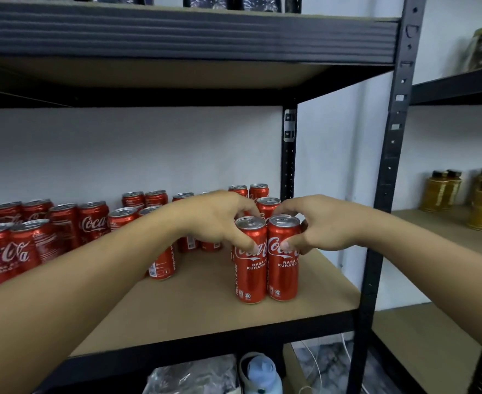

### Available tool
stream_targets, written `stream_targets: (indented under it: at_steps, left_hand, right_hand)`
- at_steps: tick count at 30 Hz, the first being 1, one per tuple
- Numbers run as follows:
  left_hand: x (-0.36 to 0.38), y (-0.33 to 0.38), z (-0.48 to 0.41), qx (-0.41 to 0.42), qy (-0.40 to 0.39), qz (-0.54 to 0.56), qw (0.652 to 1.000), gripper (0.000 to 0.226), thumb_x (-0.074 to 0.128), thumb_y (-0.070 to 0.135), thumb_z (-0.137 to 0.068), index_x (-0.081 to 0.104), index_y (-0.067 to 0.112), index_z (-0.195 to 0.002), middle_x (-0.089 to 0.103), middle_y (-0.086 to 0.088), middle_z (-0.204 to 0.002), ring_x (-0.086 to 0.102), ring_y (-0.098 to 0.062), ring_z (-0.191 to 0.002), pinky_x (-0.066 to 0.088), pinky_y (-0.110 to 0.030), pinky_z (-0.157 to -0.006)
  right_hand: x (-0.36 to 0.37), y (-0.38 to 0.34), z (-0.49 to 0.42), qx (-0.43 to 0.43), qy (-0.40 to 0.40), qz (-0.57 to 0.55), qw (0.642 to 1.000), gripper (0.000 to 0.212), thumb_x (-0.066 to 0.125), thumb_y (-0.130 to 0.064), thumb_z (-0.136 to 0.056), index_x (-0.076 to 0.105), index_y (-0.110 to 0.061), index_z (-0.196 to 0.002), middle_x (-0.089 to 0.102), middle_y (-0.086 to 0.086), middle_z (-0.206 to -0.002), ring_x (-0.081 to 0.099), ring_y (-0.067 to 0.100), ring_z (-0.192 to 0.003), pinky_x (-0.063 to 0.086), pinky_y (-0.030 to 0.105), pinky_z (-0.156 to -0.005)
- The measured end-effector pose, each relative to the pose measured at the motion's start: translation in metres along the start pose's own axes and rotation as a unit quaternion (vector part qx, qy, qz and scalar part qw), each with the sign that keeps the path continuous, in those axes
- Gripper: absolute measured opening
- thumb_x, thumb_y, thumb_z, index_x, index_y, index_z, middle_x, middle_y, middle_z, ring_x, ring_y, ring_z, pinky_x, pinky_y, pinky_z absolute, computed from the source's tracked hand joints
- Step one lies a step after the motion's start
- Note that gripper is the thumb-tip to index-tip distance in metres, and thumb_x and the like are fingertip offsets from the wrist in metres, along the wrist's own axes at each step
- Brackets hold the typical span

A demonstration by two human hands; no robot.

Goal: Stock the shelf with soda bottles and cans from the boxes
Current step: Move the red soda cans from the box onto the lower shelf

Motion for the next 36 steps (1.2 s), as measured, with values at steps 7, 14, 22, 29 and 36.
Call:
stream_targets:
  at_steps: [7, 14, 22, 29, 36]
  left_hand:
    - [-0.002, -0.001, 0.003, -0.007, 0.016, 0.004, 1.000, 0.063, 0.083, 0.048, -0.078, 0.058, 0.034, -0.134, 0.069, 0.012, -0.122, 0.071, -0.009, -0.098, 0.061, -0.035, -0.088]
    - [-0.002, -0.002, 0.003, 0.000, 0.023, 0.004, 1.000, 0.065, 0.082, 0.047, -0.080, 0.057, 0.032, -0.137, 0.067, 0.013, -0.128, 0.067, -0.007, -0.106, 0.059, -0.032, -0.091]
    - [-0.015, -0.005, 0.010, -0.012, 0.015, 0.022, 1.000, 0.074, 0.080, 0.056, -0.078, 0.050, 0.037, -0.143, 0.066, 0.018, -0.123, 0.066, -0.003, -0.101, 0.056, -0.031, -0.093]
    - [-0.059, -0.024, 0.048, -0.041, 0.059, -0.041, 0.997, 0.061, 0.080, 0.056, -0.079, 0.056, 0.042, -0.133, 0.064, 0.023, -0.123, 0.064, 0.001, -0.106, 0.053, -0.034, -0.099]
    - [-0.091, -0.065, 0.089, -0.109, 0.027, -0.105, 0.988, 0.057, 0.080, 0.049, -0.082, 0.058, 0.034, -0.133, 0.064, 0.018, -0.124, 0.064, -0.002, -0.107, 0.053, -0.029, -0.094]
  right_hand:
    - [0.001, -0.001, -0.006, -0.004, -0.004, -0.026, 1.000, 0.055, 0.081, -0.021, -0.086, 0.056, -0.023, -0.135, 0.065, -0.003, -0.123, 0.073, 0.017, -0.094, 0.063, 0.035, -0.078]
    - [0.002, 0.004, -0.006, 0.005, -0.001, -0.052, 0.999, 0.057, 0.081, -0.023, -0.086, 0.055, -0.025, -0.137, 0.064, -0.005, -0.125, 0.072, 0.017, -0.098, 0.063, 0.034, -0.079]
    - [-0.009, -0.005, 0.001, -0.027, 0.021, 0.074, 0.997, 0.075, 0.071, -0.049, -0.089, 0.036, -0.032, -0.153, 0.051, -0.013, -0.147, 0.062, 0.003, -0.107, 0.053, 0.024, -0.093]
    - [-0.038, -0.049, -0.001, -0.090, 0.073, 0.156, 0.981, 0.062, 0.059, -0.059, -0.093, 0.047, -0.033, -0.148, 0.054, -0.016, -0.145, 0.054, 0.005, -0.127, 0.049, 0.035, -0.106]
    - [-0.016, -0.121, -0.041, -0.149, 0.043, 0.191, 0.969, 0.057, 0.062, -0.057, -0.093, 0.053, -0.032, -0.144, 0.059, -0.016, -0.140, 0.059, 0.002, -0.118, 0.050, 0.026, -0.100]
Point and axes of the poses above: each hand's wrist, its own z-axis away from the middle knuckle, its own x-axis out of the palm, y = z × x, the point moved 6 cm from there along -z, towards the middle knuckle
